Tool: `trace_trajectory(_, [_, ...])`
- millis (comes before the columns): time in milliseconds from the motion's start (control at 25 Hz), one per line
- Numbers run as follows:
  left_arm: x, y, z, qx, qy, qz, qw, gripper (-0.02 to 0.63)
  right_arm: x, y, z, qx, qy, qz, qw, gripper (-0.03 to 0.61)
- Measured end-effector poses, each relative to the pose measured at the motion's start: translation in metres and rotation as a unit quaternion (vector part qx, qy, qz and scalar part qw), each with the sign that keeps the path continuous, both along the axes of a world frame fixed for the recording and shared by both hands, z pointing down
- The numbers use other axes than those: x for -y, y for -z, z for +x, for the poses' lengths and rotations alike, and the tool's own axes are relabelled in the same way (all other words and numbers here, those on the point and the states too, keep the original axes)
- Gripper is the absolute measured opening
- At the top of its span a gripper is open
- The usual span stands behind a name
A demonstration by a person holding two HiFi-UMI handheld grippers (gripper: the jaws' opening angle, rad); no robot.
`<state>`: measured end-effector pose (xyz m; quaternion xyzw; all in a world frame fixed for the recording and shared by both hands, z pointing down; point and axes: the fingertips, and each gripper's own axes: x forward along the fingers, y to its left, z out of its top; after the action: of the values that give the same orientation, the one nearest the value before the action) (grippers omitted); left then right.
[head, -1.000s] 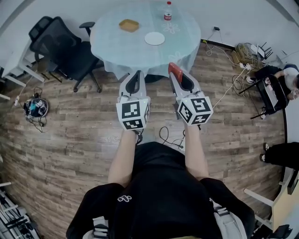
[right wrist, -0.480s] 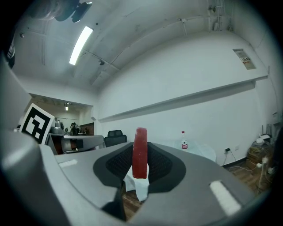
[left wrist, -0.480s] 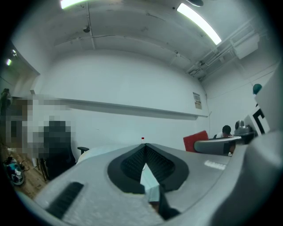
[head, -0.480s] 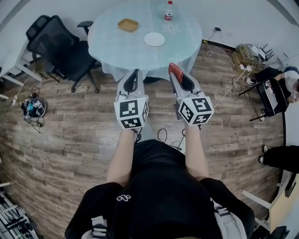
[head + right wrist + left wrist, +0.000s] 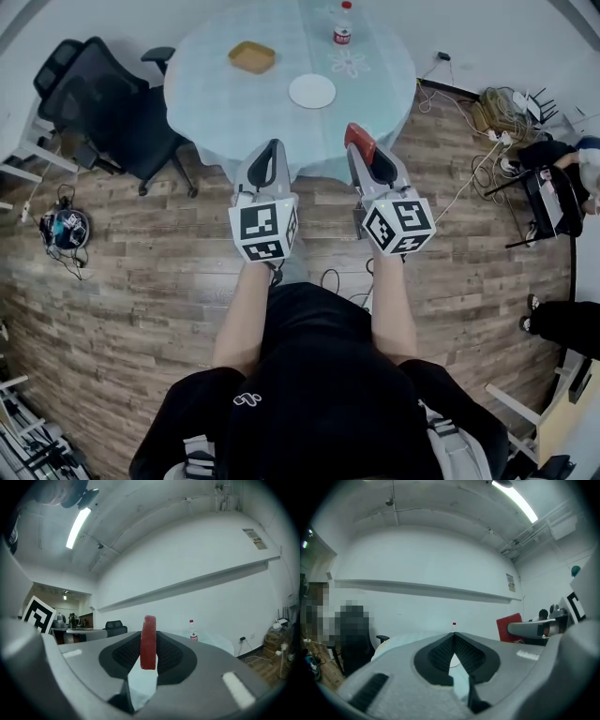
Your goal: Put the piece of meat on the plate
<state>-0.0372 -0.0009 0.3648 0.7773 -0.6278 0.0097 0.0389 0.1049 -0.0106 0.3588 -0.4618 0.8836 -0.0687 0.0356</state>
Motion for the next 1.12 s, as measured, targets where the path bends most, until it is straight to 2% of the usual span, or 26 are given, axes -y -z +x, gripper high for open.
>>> trace_trajectory(280, [0.115,-0.007,-0.044,0.007,-0.003,-0.023,0.9997,0.0,0.118,-0.005,-0.038,0.004,-0.013,-0.013,1.0,0.1])
trace_trajectory(480, [0.2,-0.008,-0.067,0.046,-0.009,-0.022,0.9987,0.002,0.203,-0.012,-0.068,-0.03,-0.019,-0.023,0.999,0.1])
trace_trajectory(640, [0.256,-0.023,-0.076,0.034,-0.027,-0.041,0.9982,0.002,0.254,-0.026,-0.08,-0.039,-0.028,-0.047,0.998,0.1])
trace_trajectory(920, [0.298,-0.061,-0.08,0.007,-0.04,-0.092,0.995,0.002,0.295,-0.079,-0.084,-0.072,-0.028,-0.131,0.988,0.1])
trace_trajectory(1120, [0.312,-0.093,-0.078,-0.006,-0.032,-0.13,0.991,0.002,0.314,-0.116,-0.085,-0.091,-0.009,-0.171,0.981,0.1])
